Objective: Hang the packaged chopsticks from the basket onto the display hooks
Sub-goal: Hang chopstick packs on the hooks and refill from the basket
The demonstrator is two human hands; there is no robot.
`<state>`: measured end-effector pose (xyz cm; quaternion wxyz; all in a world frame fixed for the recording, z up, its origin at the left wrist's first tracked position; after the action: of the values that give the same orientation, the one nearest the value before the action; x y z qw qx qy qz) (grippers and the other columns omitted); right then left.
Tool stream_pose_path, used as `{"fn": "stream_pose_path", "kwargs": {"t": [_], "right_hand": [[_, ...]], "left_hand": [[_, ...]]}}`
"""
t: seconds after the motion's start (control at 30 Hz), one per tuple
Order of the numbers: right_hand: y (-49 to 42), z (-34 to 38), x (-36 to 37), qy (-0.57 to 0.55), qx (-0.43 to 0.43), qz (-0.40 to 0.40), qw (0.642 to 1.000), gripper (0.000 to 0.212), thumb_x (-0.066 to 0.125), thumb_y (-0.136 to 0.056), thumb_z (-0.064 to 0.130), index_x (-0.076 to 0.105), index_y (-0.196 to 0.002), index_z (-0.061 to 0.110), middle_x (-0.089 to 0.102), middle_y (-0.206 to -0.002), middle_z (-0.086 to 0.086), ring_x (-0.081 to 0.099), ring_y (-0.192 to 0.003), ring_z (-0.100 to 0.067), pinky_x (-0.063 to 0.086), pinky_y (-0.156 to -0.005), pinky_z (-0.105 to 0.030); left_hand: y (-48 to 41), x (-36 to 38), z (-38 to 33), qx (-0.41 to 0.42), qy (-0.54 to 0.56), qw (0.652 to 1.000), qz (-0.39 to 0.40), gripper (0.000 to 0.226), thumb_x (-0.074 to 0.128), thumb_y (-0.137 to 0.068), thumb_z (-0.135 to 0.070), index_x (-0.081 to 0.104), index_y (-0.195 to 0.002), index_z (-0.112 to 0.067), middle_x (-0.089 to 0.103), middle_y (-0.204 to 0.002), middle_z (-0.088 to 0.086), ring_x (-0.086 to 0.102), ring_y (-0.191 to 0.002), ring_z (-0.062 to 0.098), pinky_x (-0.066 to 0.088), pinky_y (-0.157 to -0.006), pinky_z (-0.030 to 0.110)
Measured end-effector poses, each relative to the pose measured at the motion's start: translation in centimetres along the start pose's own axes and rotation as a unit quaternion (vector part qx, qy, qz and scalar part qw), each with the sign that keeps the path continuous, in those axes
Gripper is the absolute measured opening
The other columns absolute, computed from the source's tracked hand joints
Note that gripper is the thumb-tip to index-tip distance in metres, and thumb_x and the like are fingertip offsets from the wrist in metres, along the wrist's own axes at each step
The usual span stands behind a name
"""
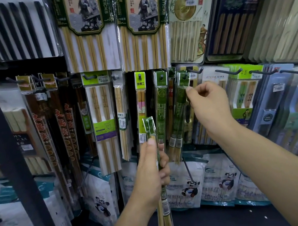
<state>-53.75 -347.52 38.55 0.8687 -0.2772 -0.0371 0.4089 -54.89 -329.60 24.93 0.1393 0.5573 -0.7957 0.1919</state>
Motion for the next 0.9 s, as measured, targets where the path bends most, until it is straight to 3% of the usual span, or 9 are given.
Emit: {"fn": "stream_pose_path", "kwargs": {"t": [0.07, 0.13, 0.23, 0.37, 0.57, 0.63, 0.73, 0.8, 0.9], "right_hand": [[1.3, 0.2, 0.3, 0.009, -0.007, 0.033, 0.999, 0.024, 0.064, -0.097, 0.032, 0.058, -0.081, 0.016, 0.054, -0.066, 0.005, 0.047, -0.051, 0.001, 0.045, -0.055, -0.018], [3.3, 0.3, 1.9, 0.039, -0.011, 0.137, 0.990, 0.020, 0.066, -0.096, 0.036, 0.064, -0.084, 0.021, 0.066, -0.074, 0.000, 0.060, -0.061, -0.007, 0.053, -0.061, -0.024], [6.2, 0.1, 4.2, 0.049, -0.023, 0.266, 0.962, 0.013, 0.068, -0.095, 0.037, 0.071, -0.085, 0.029, 0.071, -0.081, 0.007, 0.065, -0.071, -0.010, 0.054, -0.065, -0.019], [6.1, -0.3, 4.2, 0.002, 0.009, 0.237, 0.972, 0.005, 0.071, -0.094, 0.030, 0.069, -0.093, 0.026, 0.069, -0.075, 0.004, 0.062, -0.068, -0.005, 0.052, -0.065, -0.019], [7.1, -1.6, 4.8, -0.040, 0.097, 0.307, 0.946, 0.043, 0.063, -0.099, 0.040, 0.058, -0.079, 0.003, 0.051, -0.070, -0.015, 0.050, -0.062, -0.029, 0.046, -0.065, -0.041], [7.4, -1.4, 4.8, -0.056, 0.097, 0.313, 0.943, 0.042, 0.061, -0.101, 0.037, 0.056, -0.079, 0.002, 0.053, -0.067, -0.017, 0.052, -0.056, -0.028, 0.048, -0.061, -0.038], [7.3, -1.1, 4.6, -0.052, 0.084, 0.295, 0.950, 0.038, 0.057, -0.103, 0.031, 0.058, -0.070, 0.012, 0.056, -0.059, -0.008, 0.054, -0.050, -0.021, 0.048, -0.052, -0.031], [6.5, -0.7, 4.0, -0.023, 0.071, 0.257, 0.963, 0.037, 0.053, -0.105, 0.031, 0.064, -0.076, 0.011, 0.061, -0.068, -0.009, 0.052, -0.056, -0.019, 0.047, -0.055, -0.032], [4.1, 0.4, 2.4, 0.000, 0.052, 0.184, 0.982, 0.036, 0.043, -0.109, 0.031, 0.070, -0.087, 0.020, 0.069, -0.077, -0.012, 0.045, -0.056, -0.018, 0.039, -0.051, -0.026]], "left_hand": [[-0.1, 0.0, 0.2, -0.014, 0.032, 0.999, 0.003, 0.036, 0.035, -0.106, -0.045, 0.053, -0.100, -0.014, 0.044, -0.063, -0.006, 0.030, -0.047, 0.007, 0.024, -0.041, 0.021], [-0.1, 0.2, 0.1, -0.013, 0.020, 1.000, 0.002, 0.029, 0.028, -0.110, -0.027, 0.052, -0.100, -0.013, 0.045, -0.063, -0.005, 0.032, -0.047, 0.007, 0.024, -0.041, 0.021], [0.3, 0.4, -0.2, 0.011, -0.016, 1.000, -0.003, 0.021, 0.036, -0.111, -0.024, 0.051, -0.101, -0.014, 0.052, -0.068, -0.003, 0.040, -0.051, 0.008, 0.030, -0.042, 0.021], [0.6, 0.7, -0.9, 0.053, -0.040, 0.998, -0.015, 0.019, 0.045, -0.110, -0.024, 0.052, -0.100, -0.010, 0.061, -0.072, 0.000, 0.054, -0.055, 0.011, 0.043, -0.043, 0.025], [0.9, 1.0, -1.6, 0.082, -0.059, 0.995, -0.016, 0.025, 0.048, -0.108, -0.026, 0.067, -0.092, -0.027, 0.065, -0.075, 0.004, 0.059, -0.058, 0.014, 0.048, -0.047, 0.025], [0.9, 1.0, -1.7, 0.092, -0.058, 0.994, -0.020, 0.032, 0.048, -0.108, -0.025, 0.069, -0.086, -0.032, 0.066, -0.075, 0.004, 0.060, -0.059, 0.015, 0.048, -0.048, 0.026], [0.9, 1.0, -1.8, 0.096, -0.040, 0.994, -0.027, 0.021, 0.048, -0.108, -0.025, 0.067, -0.100, -0.021, 0.072, -0.081, 0.006, 0.068, -0.067, 0.021, 0.057, -0.054, 0.029], [0.7, 0.7, -1.6, 0.094, -0.029, 0.994, -0.038, 0.021, 0.048, -0.108, -0.023, 0.063, -0.107, -0.009, 0.078, -0.090, 0.010, 0.076, -0.078, 0.025, 0.063, -0.064, 0.032], [0.6, 0.0, -1.4, 0.100, -0.050, 0.992, -0.065, 0.023, 0.048, -0.108, -0.022, 0.066, -0.102, -0.009, 0.079, -0.093, 0.003, 0.077, -0.087, 0.019, 0.063, -0.070, 0.029]]}}
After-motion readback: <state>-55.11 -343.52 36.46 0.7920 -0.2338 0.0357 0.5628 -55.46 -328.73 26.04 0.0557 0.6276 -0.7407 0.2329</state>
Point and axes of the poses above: each hand's wrist, its own y-axis away from the middle knuckle, its own x-axis out of the palm, z = x × y, the point moved 7 cm from there along -y, towards the middle knuckle
